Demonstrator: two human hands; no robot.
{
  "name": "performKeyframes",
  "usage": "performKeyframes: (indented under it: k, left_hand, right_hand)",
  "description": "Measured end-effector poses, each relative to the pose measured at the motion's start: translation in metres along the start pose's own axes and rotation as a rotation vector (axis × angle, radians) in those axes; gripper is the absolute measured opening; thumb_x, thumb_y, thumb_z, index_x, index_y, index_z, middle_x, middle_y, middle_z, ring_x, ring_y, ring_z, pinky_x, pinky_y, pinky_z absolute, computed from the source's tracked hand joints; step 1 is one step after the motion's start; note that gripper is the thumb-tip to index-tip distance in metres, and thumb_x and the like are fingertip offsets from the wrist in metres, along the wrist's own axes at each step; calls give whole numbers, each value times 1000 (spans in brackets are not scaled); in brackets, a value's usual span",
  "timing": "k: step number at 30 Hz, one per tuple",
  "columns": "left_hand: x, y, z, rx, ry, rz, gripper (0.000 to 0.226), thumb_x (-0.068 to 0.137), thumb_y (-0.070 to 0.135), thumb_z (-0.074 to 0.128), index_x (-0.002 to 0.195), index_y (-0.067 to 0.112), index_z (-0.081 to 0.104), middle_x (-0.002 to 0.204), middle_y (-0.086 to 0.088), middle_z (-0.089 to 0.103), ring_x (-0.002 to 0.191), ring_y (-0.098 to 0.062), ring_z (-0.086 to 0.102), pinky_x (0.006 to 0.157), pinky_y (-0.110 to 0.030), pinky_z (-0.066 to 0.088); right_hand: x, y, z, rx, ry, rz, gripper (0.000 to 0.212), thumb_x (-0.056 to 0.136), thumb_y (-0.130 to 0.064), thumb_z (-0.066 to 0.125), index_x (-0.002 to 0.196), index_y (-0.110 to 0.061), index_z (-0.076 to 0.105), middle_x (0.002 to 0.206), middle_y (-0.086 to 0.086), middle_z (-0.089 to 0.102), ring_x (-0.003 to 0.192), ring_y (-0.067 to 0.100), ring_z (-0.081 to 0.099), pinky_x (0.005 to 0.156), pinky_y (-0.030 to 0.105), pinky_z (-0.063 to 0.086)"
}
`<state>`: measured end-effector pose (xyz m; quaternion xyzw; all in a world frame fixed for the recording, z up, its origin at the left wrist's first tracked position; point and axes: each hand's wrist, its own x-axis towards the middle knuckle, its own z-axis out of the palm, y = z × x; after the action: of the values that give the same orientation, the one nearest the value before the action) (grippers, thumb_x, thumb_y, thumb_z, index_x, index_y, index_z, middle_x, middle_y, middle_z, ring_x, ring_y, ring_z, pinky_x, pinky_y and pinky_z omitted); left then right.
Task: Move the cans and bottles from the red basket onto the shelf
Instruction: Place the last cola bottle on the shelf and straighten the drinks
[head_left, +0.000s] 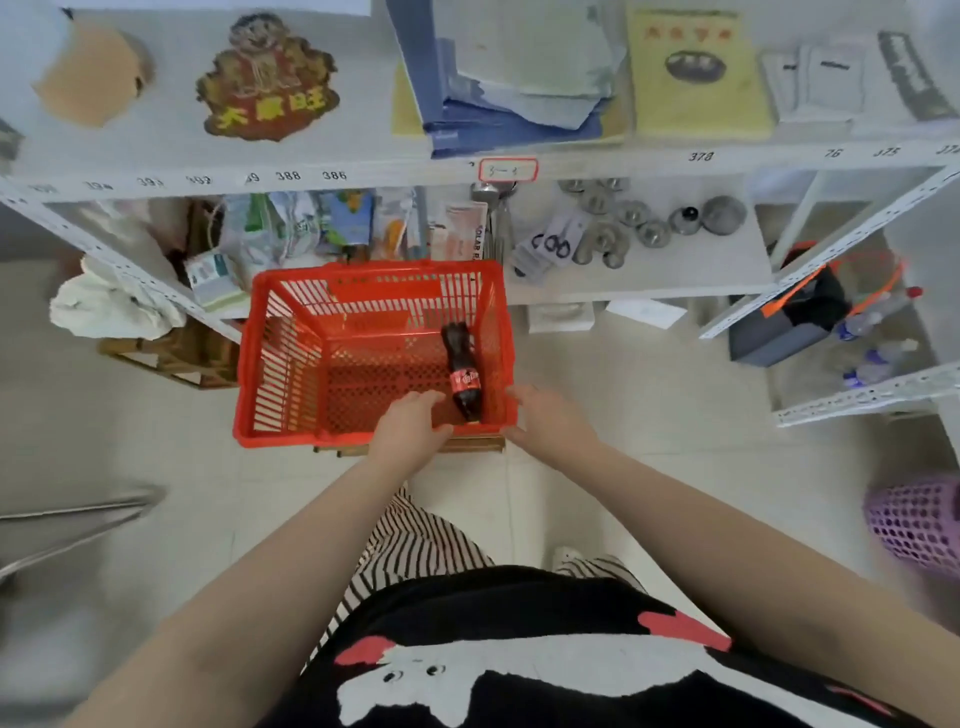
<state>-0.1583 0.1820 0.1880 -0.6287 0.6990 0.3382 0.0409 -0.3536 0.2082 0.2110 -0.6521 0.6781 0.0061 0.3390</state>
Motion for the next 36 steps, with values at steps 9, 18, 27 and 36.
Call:
performKeyframes:
  k: [9, 18, 27, 36]
  left_hand:
    - [127, -86, -83, 195, -219, 170, 48, 87, 31, 62, 132, 18, 51, 130, -12, 56, 121, -32, 52, 104, -41, 41]
    - [246, -101, -31, -24, -311, 73, 44, 90, 30, 61, 128, 11, 53, 130, -9, 60, 120, -26, 56, 101, -32, 39]
    - [336, -95, 73, -268, -354, -279, 72, 80, 49, 68, 135, 7, 47, 138, -13, 53, 126, -32, 51, 105, -40, 42]
    - [358, -82, 126, -514, -231, -498, 78, 71, 40, 80, 134, 8, 48, 130, -10, 60, 110, -32, 62, 83, -33, 53]
  right_hand:
    - [92, -68, 36, 323, 149, 407, 44, 82, -25, 65, 124, -13, 54, 122, 13, 61, 114, 32, 56, 86, 35, 42]
    - [194, -54, 121, 762, 164, 784, 24, 84, -28, 68, 96, -7, 65, 80, 7, 61, 79, 24, 58, 59, 28, 35]
    - [276, -31, 200, 2056, 421, 1405, 24, 90, -30, 64, 79, -10, 55, 72, 9, 48, 58, 18, 51, 58, 28, 51]
    - [294, 0, 224, 2248, 596, 1480, 42, 91, -31, 60, 126, -9, 55, 110, 8, 62, 100, 26, 63, 69, 31, 56]
